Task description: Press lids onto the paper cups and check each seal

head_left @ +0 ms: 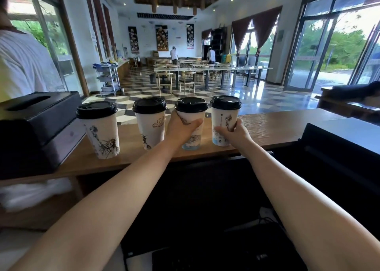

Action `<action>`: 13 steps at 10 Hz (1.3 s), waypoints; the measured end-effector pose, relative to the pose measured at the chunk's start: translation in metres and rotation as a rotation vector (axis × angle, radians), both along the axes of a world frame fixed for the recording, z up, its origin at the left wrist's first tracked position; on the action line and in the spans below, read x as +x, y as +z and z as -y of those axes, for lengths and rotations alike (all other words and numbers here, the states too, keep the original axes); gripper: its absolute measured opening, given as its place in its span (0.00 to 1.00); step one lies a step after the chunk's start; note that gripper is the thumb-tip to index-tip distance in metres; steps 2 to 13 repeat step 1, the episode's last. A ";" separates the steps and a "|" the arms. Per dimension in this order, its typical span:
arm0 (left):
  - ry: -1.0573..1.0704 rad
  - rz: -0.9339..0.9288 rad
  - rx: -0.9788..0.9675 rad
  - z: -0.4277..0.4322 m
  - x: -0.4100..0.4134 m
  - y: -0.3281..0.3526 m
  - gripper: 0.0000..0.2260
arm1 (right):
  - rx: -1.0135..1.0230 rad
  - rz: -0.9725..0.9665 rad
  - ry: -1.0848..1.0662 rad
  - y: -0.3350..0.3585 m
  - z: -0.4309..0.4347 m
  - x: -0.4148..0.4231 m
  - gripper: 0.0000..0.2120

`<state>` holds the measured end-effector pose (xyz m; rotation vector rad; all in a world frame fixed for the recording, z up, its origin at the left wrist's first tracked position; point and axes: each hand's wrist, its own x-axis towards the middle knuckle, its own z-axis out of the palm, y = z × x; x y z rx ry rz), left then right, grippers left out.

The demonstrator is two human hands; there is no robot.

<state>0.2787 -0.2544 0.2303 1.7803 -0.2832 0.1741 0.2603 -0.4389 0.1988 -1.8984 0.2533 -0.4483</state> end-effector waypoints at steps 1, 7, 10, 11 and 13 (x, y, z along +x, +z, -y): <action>0.007 -0.030 0.050 -0.001 -0.006 -0.007 0.28 | -0.071 -0.081 0.009 0.004 0.001 -0.010 0.32; 0.007 -0.030 0.050 -0.001 -0.006 -0.007 0.28 | -0.071 -0.081 0.009 0.004 0.001 -0.010 0.32; 0.007 -0.030 0.050 -0.001 -0.006 -0.007 0.28 | -0.071 -0.081 0.009 0.004 0.001 -0.010 0.32; 0.007 -0.030 0.050 -0.001 -0.006 -0.007 0.28 | -0.071 -0.081 0.009 0.004 0.001 -0.010 0.32; 0.007 -0.030 0.050 -0.001 -0.006 -0.007 0.28 | -0.071 -0.081 0.009 0.004 0.001 -0.010 0.32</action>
